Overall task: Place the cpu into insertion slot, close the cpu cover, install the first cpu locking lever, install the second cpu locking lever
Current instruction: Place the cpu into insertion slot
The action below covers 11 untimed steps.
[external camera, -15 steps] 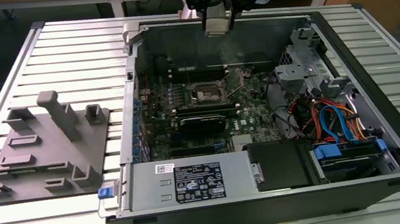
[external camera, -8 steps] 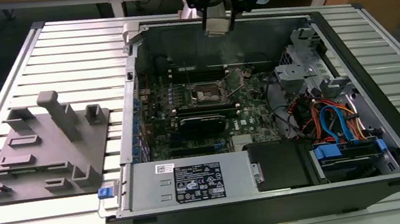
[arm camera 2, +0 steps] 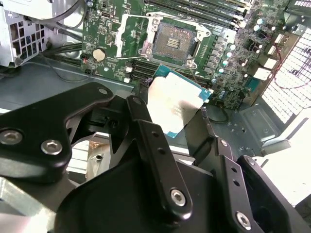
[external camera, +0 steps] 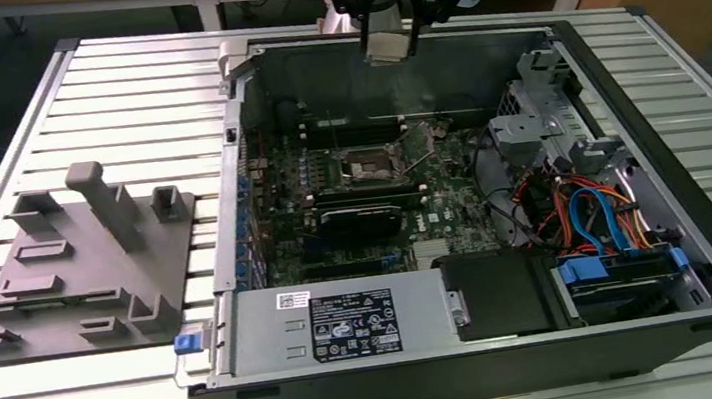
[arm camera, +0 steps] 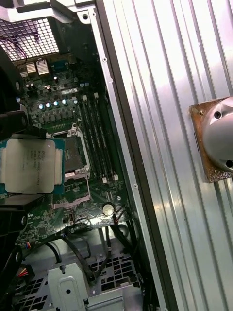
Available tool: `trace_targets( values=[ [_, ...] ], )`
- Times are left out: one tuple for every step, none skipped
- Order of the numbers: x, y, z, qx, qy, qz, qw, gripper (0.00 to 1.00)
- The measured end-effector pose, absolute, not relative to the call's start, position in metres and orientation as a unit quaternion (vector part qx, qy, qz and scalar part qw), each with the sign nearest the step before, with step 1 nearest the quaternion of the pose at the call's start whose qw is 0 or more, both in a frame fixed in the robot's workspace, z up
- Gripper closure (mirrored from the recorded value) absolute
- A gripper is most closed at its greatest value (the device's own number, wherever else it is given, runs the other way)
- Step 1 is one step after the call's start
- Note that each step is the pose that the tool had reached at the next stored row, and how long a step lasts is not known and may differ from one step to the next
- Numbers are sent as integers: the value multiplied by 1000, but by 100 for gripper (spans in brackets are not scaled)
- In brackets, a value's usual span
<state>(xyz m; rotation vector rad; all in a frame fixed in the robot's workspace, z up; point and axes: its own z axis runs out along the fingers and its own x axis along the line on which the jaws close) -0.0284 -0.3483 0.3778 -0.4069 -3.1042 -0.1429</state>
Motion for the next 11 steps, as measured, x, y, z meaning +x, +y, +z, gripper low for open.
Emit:
trace_targets(
  values=[
    [-28, -348, 378, -130, -990, -46, 4, 46],
    [-28, -348, 378, -130, -990, -46, 4, 46],
    [-28, -348, 378, -130, -990, -46, 4, 46],
    [-28, -348, 378, -130, -990, -46, 4, 46],
    [-28, -348, 378, -130, -990, -46, 4, 46],
    [-28, -348, 378, -130, -990, -46, 4, 46],
    [-28, -348, 378, -130, -990, -46, 4, 46],
    [-28, -348, 378, -130, -990, -46, 4, 46],
    [-28, -348, 378, -131, -990, -46, 4, 46],
    [-28, -348, 378, -132, -990, -46, 4, 46],
    [-28, -348, 378, -133, -990, -46, 4, 46]
  ],
)
